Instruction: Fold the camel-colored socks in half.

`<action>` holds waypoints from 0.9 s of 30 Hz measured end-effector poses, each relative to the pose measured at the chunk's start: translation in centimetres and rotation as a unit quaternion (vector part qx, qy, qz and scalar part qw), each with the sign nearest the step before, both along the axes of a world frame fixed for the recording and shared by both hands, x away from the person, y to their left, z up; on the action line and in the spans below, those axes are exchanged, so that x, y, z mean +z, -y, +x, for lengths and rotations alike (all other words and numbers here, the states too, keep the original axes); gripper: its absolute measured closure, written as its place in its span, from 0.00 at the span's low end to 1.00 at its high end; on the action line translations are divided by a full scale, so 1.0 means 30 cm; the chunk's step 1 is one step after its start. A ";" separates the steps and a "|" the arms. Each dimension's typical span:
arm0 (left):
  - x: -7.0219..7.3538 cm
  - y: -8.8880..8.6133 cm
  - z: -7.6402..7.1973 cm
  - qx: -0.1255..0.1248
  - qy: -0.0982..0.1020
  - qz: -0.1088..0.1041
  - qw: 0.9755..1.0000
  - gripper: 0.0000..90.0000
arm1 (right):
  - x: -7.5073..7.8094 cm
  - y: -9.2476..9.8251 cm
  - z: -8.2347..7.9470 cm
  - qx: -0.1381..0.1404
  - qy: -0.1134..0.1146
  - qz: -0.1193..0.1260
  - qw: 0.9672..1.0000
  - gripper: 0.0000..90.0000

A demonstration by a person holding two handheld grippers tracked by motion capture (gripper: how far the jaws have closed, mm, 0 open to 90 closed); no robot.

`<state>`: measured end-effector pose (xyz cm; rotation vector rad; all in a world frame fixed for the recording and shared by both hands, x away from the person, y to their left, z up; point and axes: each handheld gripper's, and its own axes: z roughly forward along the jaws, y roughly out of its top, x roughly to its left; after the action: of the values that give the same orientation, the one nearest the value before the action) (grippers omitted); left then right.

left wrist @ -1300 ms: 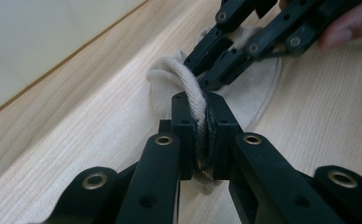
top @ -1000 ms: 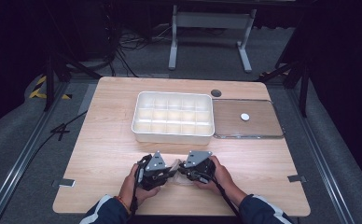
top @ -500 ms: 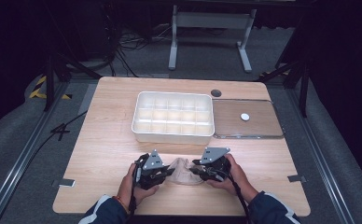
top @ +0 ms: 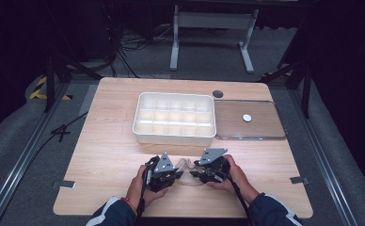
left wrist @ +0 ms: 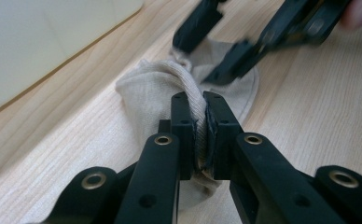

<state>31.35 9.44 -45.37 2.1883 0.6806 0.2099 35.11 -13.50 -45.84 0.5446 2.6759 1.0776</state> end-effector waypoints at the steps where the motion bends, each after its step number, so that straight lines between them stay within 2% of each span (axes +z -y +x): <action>1: 0.000 -0.004 0.000 0.004 -0.002 -0.002 1.000 0.93 | 0.009 0.011 -0.001 -0.005 0.000 0.007 1.000 0.61; 2: 0.003 -0.013 0.003 0.007 0.000 -0.005 1.000 0.93 | 0.025 0.046 0.000 -0.015 0.001 0.015 1.000 0.60; 5: 0.004 -0.015 0.002 0.010 -0.002 -0.010 1.000 0.93 | 0.022 0.075 0.002 -0.024 -0.003 0.013 1.000 0.59; 8: 0.004 -0.012 0.004 0.003 0.001 -0.007 1.000 0.93 | -0.004 0.108 0.011 -0.038 -0.026 0.017 0.999 0.59; 10: 0.005 -0.006 0.002 0.004 0.000 -0.009 1.000 0.93 | -0.010 0.106 0.019 -0.041 -0.032 0.021 0.998 0.59; 15: 0.015 -0.007 0.011 0.009 0.002 -0.015 1.000 0.93 | -0.037 0.082 0.022 -0.034 -0.043 0.011 0.998 0.63; 16: 0.017 -0.002 0.015 0.011 -0.001 -0.023 1.000 0.93 | -0.038 0.081 0.022 -0.033 -0.043 0.011 0.998 0.64; 22: 0.032 0.014 0.028 0.018 0.005 -0.033 0.999 0.92 | -0.039 0.078 0.023 -0.028 -0.041 0.008 0.999 0.66; 27: 0.029 0.054 0.039 0.019 0.007 -0.028 0.999 0.92 | -0.037 0.076 0.021 -0.027 -0.037 0.005 0.999 0.66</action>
<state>32.51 7.82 -44.50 2.1209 0.7124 0.2220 35.74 -15.77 -46.94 0.6670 2.7040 1.0773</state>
